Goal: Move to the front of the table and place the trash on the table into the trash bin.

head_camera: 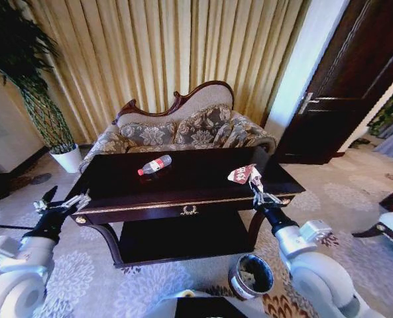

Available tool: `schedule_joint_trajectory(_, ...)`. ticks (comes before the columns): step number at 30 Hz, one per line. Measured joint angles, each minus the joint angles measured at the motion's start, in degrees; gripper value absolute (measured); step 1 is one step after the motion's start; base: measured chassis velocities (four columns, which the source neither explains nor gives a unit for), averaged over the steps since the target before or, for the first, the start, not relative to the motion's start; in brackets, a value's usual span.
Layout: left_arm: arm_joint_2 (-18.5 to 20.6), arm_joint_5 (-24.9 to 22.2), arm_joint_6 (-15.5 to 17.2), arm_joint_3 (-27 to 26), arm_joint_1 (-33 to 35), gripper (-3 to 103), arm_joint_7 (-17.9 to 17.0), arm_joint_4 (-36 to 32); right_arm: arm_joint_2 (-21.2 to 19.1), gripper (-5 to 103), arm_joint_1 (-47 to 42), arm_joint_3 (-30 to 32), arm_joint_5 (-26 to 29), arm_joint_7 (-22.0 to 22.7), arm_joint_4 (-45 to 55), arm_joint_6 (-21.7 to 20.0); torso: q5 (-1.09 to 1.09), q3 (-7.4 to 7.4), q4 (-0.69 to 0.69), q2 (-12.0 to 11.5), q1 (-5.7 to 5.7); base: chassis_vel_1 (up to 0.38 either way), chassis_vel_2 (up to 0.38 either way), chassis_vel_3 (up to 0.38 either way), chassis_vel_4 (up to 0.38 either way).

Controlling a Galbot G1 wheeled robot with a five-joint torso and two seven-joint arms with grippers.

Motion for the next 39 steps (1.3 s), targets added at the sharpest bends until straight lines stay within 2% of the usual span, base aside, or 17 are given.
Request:
schedule_joint_trajectory(11, -0.33, 0.20, -0.40, -0.12, 0.13, 100, 0.10, 0.41, 1.14, 0, -0.40, -2.92, -2.89, 0.05, -0.45, 0.01, -0.01, 0.00, -0.01, 0.00, 0.00, 0.165, -0.164, -0.161, 0.170)
schedule_joint_trajectory(17, -1.04, 1.00, -1.42, 0.40, 0.18, 100, 0.27, 0.80, 1.61, 0, 0.96, -5.50, -4.84, 0.36, -4.20, 0.21, -0.01, -0.05, -0.01, 0.06, -0.08, 0.122, -0.166, -0.163, 0.144)
schedule_joint_trajectory(21, -1.29, 1.10, -1.50, 0.52, 0.31, 100, 0.31, 0.65, 1.93, 0, 2.61, -6.15, -5.34, 0.75, -11.12, -0.56, -0.01, -0.02, -0.01, 0.04, -0.07, 0.007, -0.005, -0.012, 0.017)
schedule_joint_trajectory(25, -1.10, 0.53, -1.51, -0.37, 0.30, 100, 0.32, -0.41, 2.64, 0, 6.60, -7.82, -9.09, 0.88, -26.24, -1.08, 0.02, 0.04, 0.00, -0.05, 0.06, -0.020, 0.029, 0.035, -0.027)
schedule_joint_trajectory(26, -1.10, 0.53, -1.51, -0.37, 0.30, 100, 0.32, -0.41, 2.64, 0, 6.60, -7.82, -9.09, 0.88, -26.24, -1.08, 0.02, 0.04, 0.00, -0.05, 0.06, -0.054, 0.075, 0.070, -0.061)
schedule_joint_trajectory(30, -1.60, 0.41, -1.51, -0.54, 0.17, 100, 0.28, -1.16, 4.36, 0, 10.65, -10.00, -11.32, 1.12, -39.68, -1.78, -0.01, 0.02, -0.01, -0.04, 0.03, -0.024, 0.029, 0.024, -0.019)
schedule_joint_trajectory(39, -2.21, 0.33, -1.51, -0.74, 0.31, 100, 0.25, -2.38, 8.47, 0, 16.60, -11.57, -15.64, 3.48, -56.54, -3.29, 0.01, -0.01, 0.00, 0.01, -0.04, 0.000, 0.000, 0.000, 0.000)
